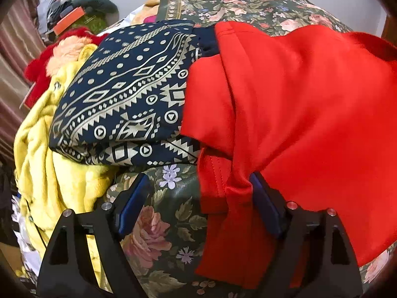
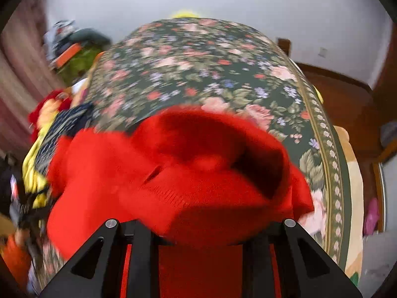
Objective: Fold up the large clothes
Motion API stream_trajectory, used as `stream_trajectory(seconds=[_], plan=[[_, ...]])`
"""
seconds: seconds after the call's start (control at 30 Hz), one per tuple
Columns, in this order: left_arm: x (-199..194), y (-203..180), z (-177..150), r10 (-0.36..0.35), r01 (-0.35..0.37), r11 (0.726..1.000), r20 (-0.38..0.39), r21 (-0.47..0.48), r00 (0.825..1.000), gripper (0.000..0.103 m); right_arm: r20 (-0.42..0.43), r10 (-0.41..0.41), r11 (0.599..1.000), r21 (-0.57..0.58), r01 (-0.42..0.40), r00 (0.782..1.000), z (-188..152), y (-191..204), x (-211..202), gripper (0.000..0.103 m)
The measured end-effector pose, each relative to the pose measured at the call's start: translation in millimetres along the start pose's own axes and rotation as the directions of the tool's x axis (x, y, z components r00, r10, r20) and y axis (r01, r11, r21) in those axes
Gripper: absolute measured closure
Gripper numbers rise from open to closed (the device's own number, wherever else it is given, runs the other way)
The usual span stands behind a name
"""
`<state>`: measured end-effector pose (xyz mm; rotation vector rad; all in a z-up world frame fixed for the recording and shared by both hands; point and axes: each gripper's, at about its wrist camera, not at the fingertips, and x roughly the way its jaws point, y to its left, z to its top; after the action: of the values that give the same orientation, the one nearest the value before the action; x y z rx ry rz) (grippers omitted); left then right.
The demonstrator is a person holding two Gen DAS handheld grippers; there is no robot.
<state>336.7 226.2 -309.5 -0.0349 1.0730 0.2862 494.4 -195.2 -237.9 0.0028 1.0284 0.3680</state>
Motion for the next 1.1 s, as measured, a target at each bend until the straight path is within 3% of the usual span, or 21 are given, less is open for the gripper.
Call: stream_trajectory(seconds=[0.07, 0.13, 0.17, 0.23, 0.33, 0.43, 0.57, 0.63, 0.7, 0.8, 0.83, 0.9, 0.93, 0.97, 1.1], plan=[[-1.2, 3.5, -1.7, -0.01, 0.01, 1.0, -0.006, -0.015, 1.0, 0.02, 0.012, -0.011, 0.998, 0.054, 0.01, 1.0, 15.9, -7.2, 6.0, 0.082], [-2.8, 4.0, -0.8, -0.004, 0.004, 1.0, -0.009, -0.008, 1.0, 0.02, 0.058, -0.092, 0.994, 0.063, 0.088, 0.994, 29.3, -7.2, 3.1, 0.082], [-5.1, 3.4, -0.8, 0.01, -0.01, 1.0, -0.01, 0.007, 1.0, 0.021, 0.092, -0.167, 0.985, 0.052, 0.163, 0.982, 35.0, -4.3, -2.7, 0.082], [-11.9, 1.7, -0.6, 0.041, -0.041, 0.998, -0.005, 0.039, 0.999, 0.021, 0.133, -0.229, 0.973, 0.039, 0.226, 0.964, 37.1, 1.2, -15.6, 0.082], [-30.8, -1.7, 2.3, 0.072, -0.074, 0.995, 0.024, 0.064, 0.997, 0.021, 0.149, -0.132, 0.991, -0.015, 0.136, 0.98, 27.7, 13.8, -31.9, 0.082], [-56.2, -7.3, 10.0, 0.049, -0.055, 0.996, 0.079, 0.076, 0.996, 0.021, 0.111, -0.039, 0.988, -0.142, 0.054, 0.993, 4.8, 45.7, -42.0, 0.082], [-87.2, -25.9, 21.8, -0.069, 0.059, 0.995, 0.139, 0.075, 0.988, 0.021, 0.023, 0.076, 0.962, -0.263, -0.067, 0.997, -34.5, 90.5, -37.9, 0.082], [-97.2, -43.2, 26.7, -0.175, 0.165, 0.983, 0.139, 0.084, 0.975, 0.021, -0.028, 0.1, 0.958, -0.268, -0.104, 0.995, -49.1, 101.9, -28.4, 0.082], [-98.1, -61.9, 27.2, -0.265, 0.255, 0.962, 0.114, 0.099, 0.957, 0.021, -0.074, 0.073, 0.956, -0.278, -0.09, 0.995, -62.3, 109.0, -10.1, 0.082], [-86.5, -87.4, 23.8, -0.32, 0.311, 0.943, 0.062, 0.119, 0.946, 0.021, -0.117, 0.013, 0.958, -0.284, -0.046, 0.993, -73.5, 109.2, 11.3, 0.079], [-79.0, -94.6, 21.6, -0.312, 0.305, 0.944, 0.041, 0.128, 0.949, 0.021, -0.118, 0.009, 0.96, -0.277, -0.042, 0.993, -75.1, 107.1, 13.9, 0.074], [-66.3, -108.3, 12.6, -0.273, 0.269, 0.952, 0.005, 0.147, 0.962, 0.02, -0.102, -0.027, 0.963, -0.27, -0.002, 0.994, -75.7, 101.3, 14.4, 0.052], [-59.9, -111.3, 7.9, -0.261, 0.257, 0.954, 0.004, 0.154, 0.965, 0.016, -0.086, -0.064, 0.962, -0.272, 0.038, 0.994, -76.0, 98.8, 13.0, 0.03], [-59.1, -109.4, 5.1, -0.259, 0.252, 0.957, 0.028, 0.141, 0.966, 0.011, -0.062, -0.105, 0.955, -0.285, 0.084, 0.993, -76.9, 96.4, 12.4, 0.018], [-57.7, -97.8, 5.1, -0.271, 0.267, 0.959, 0.027, 0.101, 0.962, 0.008, -0.021, -0.163, 0.942, -0.3, 0.15, 0.986, -85.0, 78.5, 3.1, 0.016]])
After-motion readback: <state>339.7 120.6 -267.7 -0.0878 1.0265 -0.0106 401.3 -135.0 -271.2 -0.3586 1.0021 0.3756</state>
